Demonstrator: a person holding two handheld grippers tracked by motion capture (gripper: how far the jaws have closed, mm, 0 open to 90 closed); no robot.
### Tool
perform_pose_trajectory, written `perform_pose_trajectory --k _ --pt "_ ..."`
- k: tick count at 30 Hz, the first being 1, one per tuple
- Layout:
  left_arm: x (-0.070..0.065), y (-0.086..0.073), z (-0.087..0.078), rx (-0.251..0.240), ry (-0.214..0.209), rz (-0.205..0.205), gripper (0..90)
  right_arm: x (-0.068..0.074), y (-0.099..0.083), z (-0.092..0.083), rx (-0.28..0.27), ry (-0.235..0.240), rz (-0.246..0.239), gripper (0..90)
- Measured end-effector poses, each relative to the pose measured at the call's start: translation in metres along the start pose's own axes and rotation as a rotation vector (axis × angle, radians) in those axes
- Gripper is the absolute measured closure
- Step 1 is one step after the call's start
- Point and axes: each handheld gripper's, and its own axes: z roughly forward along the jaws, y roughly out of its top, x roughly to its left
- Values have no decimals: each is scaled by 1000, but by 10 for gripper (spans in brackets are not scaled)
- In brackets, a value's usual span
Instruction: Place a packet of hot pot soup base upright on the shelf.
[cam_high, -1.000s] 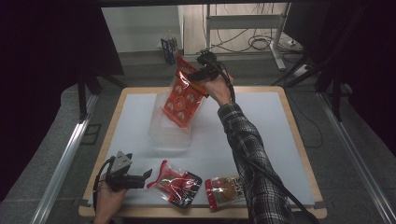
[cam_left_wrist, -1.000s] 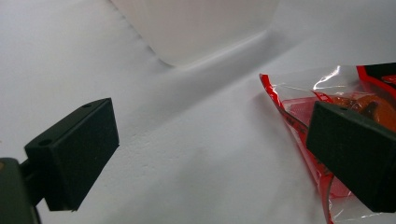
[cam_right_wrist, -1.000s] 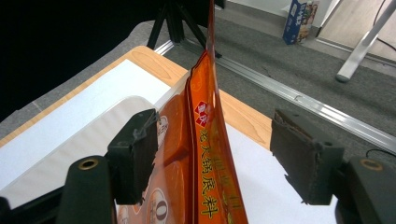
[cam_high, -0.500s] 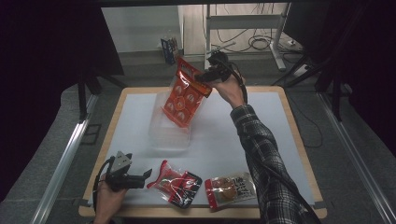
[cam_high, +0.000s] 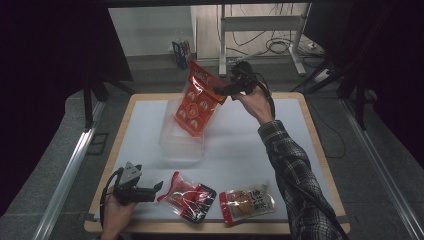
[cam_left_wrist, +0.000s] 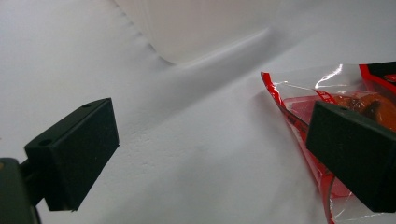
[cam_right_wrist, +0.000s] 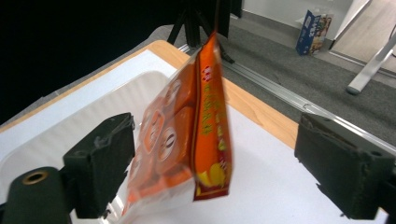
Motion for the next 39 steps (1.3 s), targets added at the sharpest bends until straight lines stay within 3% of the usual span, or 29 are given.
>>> perform_pose_trajectory --k 4,9,22,29,39 --pt "-1 0 0 2 -1 0 26 7 -9 -6 18 -6 -54 62" --pt "-1 0 1 4 0 2 26 10 -20 -13 28 -19 -84 29" --pt "-2 1 1 7 -1 3 27 17 -50 -35 51 0 -88 7" --pt "-3 1 2 11 -2 3 26 28 -76 -51 45 14 -99 9" --pt "-2 1 2 15 5 -1 26 36 -128 -65 42 29 -72 15"
